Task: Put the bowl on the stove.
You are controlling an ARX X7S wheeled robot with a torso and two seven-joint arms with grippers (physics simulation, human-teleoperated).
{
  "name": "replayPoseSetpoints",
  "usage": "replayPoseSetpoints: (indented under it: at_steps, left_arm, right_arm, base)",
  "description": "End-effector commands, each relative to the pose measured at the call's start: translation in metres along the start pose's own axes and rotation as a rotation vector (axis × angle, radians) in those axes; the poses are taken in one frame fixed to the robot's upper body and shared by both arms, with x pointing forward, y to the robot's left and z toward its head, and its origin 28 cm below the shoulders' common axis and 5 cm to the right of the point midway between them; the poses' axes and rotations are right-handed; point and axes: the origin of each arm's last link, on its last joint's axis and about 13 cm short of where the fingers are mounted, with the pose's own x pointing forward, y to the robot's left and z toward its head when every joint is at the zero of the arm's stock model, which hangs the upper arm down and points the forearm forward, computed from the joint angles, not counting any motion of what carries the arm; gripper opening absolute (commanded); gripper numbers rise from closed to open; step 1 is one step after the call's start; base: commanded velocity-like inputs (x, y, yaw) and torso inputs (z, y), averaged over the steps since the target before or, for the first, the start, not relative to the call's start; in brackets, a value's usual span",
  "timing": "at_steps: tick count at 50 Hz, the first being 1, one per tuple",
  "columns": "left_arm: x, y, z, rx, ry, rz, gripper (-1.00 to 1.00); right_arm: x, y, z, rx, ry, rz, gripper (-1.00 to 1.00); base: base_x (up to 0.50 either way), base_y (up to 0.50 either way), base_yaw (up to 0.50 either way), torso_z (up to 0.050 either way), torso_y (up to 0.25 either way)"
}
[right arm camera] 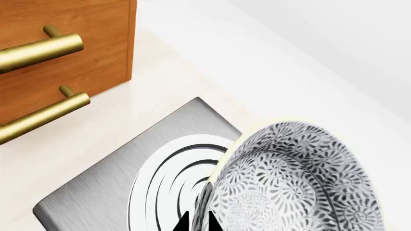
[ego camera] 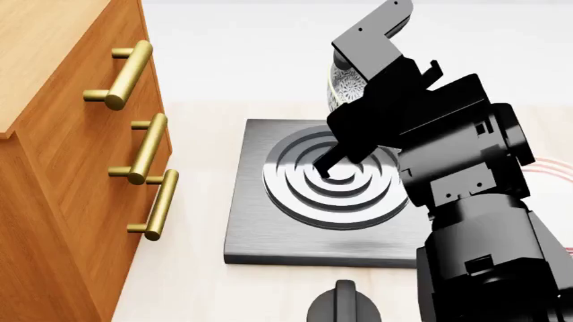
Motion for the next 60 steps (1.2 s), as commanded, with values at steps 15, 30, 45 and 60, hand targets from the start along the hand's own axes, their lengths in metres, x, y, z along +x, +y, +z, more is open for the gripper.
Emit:
replayPoseSetpoints:
  at_steps: [15,30,45,60]
  left_arm:
    - [-0.0005,0.0027,-0.0035,0.046,-0.013,0.028,1.00]
    - [-0.0013,0.0036,-0.0054,0.073,-0.028,0.017,1.00]
    - [-0.0024,0.0037,-0.0046,0.070,-0.031,-0.001,1.00]
    - [-0.0023,0.0041,-0.0044,0.076,-0.033,-0.009,1.00]
  right_arm:
    - [0.0135,0.0194,0.0088,0.040,-0.007,0.043,-1.00]
    - [0.0162,0.0231,0.0106,0.048,-0.018,0.061,-1.00]
    - [0.0162,0.0233,0.0111,0.063,-0.029,0.061,-1.00]
    - [0.0161,0.0233,0.0111,0.075,-0.036,0.051,-1.00]
  base:
    - [0.00,0.00,0.00,0.000,0.000]
    - [0.00,0.00,0.00,0.000,-0.023]
    - [0.00,0.00,0.00,0.000,-0.092]
    - [0.00,0.00,0.00,0.000,-0.113]
